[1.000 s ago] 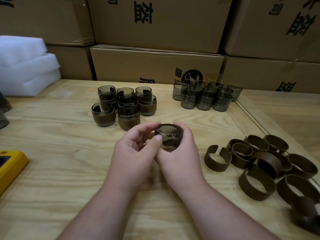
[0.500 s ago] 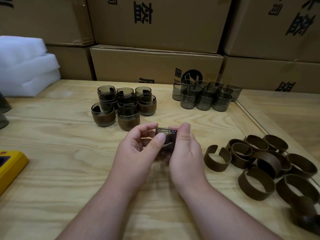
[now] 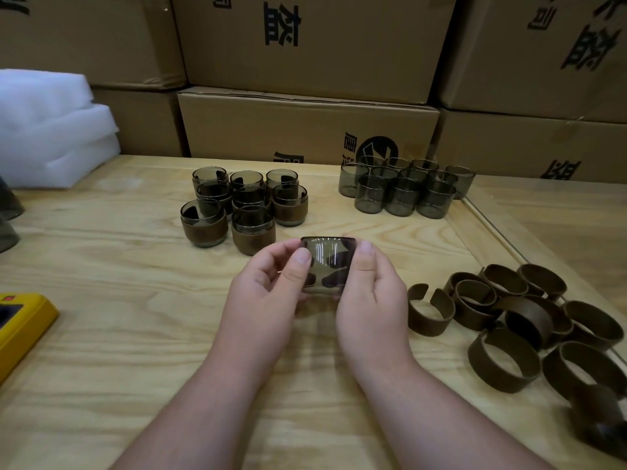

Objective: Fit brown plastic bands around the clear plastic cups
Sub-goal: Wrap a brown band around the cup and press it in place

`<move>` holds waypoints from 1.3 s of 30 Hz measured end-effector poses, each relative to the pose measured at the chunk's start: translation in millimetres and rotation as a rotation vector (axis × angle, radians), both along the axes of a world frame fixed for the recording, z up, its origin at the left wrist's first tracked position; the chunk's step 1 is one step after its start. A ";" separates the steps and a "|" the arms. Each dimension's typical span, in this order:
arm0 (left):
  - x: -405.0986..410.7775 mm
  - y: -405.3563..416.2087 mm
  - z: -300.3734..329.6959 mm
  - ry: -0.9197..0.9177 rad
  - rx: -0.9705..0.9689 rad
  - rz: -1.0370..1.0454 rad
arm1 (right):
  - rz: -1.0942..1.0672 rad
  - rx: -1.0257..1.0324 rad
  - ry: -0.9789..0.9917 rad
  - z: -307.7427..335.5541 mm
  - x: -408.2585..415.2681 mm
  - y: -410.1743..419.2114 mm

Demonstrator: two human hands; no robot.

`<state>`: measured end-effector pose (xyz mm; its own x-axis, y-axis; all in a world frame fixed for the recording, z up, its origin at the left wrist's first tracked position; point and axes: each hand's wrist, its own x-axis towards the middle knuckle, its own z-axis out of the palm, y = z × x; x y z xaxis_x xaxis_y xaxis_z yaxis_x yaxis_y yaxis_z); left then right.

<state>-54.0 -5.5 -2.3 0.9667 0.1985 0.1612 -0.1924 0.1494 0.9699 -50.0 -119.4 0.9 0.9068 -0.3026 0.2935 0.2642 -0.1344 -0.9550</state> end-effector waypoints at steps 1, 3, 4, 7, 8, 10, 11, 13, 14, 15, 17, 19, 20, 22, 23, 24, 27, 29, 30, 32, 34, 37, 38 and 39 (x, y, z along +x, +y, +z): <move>-0.7 0.5 0.1 -0.002 -0.001 -0.021 | -0.006 -0.003 -0.010 0.5 -0.3 -0.3; -1.4 1.3 -0.5 -0.020 0.009 -0.068 | -0.013 -0.002 -0.017 0.8 0.4 -0.5; -1.8 1.5 -0.1 -0.029 0.023 -0.094 | -0.013 -0.007 -0.018 0.7 0.8 -1.0; -2.5 1.6 0.6 -0.050 0.069 -0.149 | -0.015 -0.028 -0.042 0.7 0.8 -2.2; -2.4 2.3 0.4 -0.055 0.078 -0.155 | -0.020 -0.025 -0.051 0.9 0.8 -2.4; -1.7 3.5 -0.7 -0.073 0.081 -0.160 | -0.032 -0.022 -0.069 1.3 1.3 -3.3; -1.2 3.7 -2.3 -0.079 0.069 -0.159 | -0.041 -0.028 -0.074 2.2 1.6 -3.7; -0.2 3.3 -4.7 -0.052 0.007 -0.150 | -0.062 -0.040 -0.073 2.8 3.0 -4.5; 0.1 3.4 -5.2 -0.035 -0.032 -0.155 | -0.065 -0.042 -0.065 2.0 3.9 -5.0; 0.6 4.1 -5.2 -0.027 -0.063 -0.166 | -0.060 -0.042 -0.050 1.1 4.3 -5.1; 1.7 5.8 -4.6 -0.017 -0.102 -0.192 | -0.016 -0.035 -0.019 -0.2 3.4 -4.1; 1.6 7.7 -4.5 -0.016 -0.124 -0.212 | 0.067 -0.004 -0.011 0.0 1.6 -1.8; 0.9 8.4 -4.8 -0.019 -0.126 -0.213 | 0.123 0.015 -0.010 -0.1 0.6 -0.8; -0.3 8.4 -5.1 -0.026 -0.100 -0.191 | 0.258 0.035 0.013 -0.6 -0.5 0.9; -0.6 8.0 -5.0 -0.023 -0.089 -0.170 | 0.319 0.029 0.032 -1.0 -0.6 1.3; -0.3 7.4 -4.6 -0.020 -0.086 -0.152 | 0.367 0.022 0.044 -1.1 -0.3 1.5; 0.8 7.6 -3.9 -0.028 -0.080 -0.126 | 0.452 0.096 0.039 -1.4 -0.2 0.6; 0.7 7.1 -3.5 -0.036 -0.060 -0.126 | 0.457 0.146 0.012 -2.1 -1.3 0.2; 0.5 6.7 -3.8 -0.038 -0.055 -0.130 | 0.433 0.150 -0.006 -2.7 -1.6 0.2; 0.1 6.7 -3.9 -0.047 -0.043 -0.137 | 0.336 0.141 -0.040 -3.1 -1.9 0.1; 0.3 7.1 -3.2 -0.050 -0.020 -0.137 | 0.229 0.150 -0.059 -2.7 -1.7 -1.0; 2.4 6.9 -2.5 -0.017 -0.040 -0.077 | 0.119 0.173 -0.084 -1.6 -0.7 -2.8; 3.2 6.7 -2.3 -0.008 -0.069 -0.043 | 0.094 0.180 -0.094 -1.4 -0.4 -2.9; 4.0 6.7 -2.0 0.000 -0.102 -0.003 | 0.072 0.185 -0.102 -0.9 -0.1 -2.9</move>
<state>-50.0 1.2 -4.3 0.9674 0.2111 0.1401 -0.1917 0.2479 0.9496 -50.1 -122.2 0.1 0.8964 -0.2951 0.3306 0.3636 0.0633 -0.9294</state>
